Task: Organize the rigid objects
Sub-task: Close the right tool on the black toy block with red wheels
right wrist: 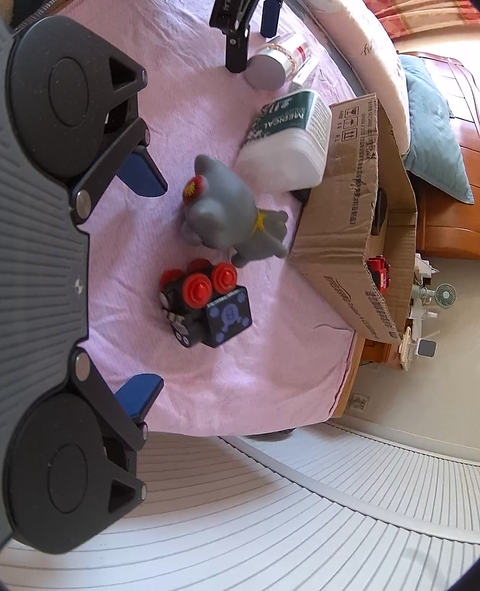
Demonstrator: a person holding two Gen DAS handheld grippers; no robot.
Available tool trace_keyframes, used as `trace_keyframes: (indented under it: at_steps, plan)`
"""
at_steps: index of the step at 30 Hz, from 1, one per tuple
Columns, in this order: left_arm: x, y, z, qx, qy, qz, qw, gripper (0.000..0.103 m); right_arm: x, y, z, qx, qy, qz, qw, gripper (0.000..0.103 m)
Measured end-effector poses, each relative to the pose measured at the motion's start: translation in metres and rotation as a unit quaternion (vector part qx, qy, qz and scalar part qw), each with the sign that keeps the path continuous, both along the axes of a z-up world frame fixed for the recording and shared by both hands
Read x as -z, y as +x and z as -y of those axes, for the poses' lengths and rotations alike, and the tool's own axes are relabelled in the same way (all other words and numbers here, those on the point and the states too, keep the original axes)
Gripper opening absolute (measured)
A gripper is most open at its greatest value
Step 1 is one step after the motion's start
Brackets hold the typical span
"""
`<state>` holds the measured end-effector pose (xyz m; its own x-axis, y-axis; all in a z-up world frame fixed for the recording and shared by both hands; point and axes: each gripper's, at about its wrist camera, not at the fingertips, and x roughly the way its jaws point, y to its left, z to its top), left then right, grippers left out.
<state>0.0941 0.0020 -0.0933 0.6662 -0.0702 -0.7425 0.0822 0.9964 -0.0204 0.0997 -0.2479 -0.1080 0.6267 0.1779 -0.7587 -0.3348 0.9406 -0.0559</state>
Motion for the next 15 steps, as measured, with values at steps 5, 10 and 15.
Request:
trace_keyframes:
  at_steps: [5, 10, 15]
  plan:
    - [0.000, -0.001, 0.000, 0.000, 0.000, 0.002, 1.0000, 0.103, 0.004, 0.025, 0.011, 0.002, -0.014, -0.006, 1.000, 0.103]
    - [0.000, -0.001, 0.000, -0.001, 0.000, 0.002, 1.0000, 0.103, 0.007, 0.026, 0.002, -0.034, -0.016, 0.006, 0.999, 0.103]
    - [0.000, -0.001, 0.000, -0.001, 0.000, 0.001, 1.0000, 0.103, 0.003, 0.021, -0.016, -0.074, -0.006, 0.003, 0.997, 0.090]
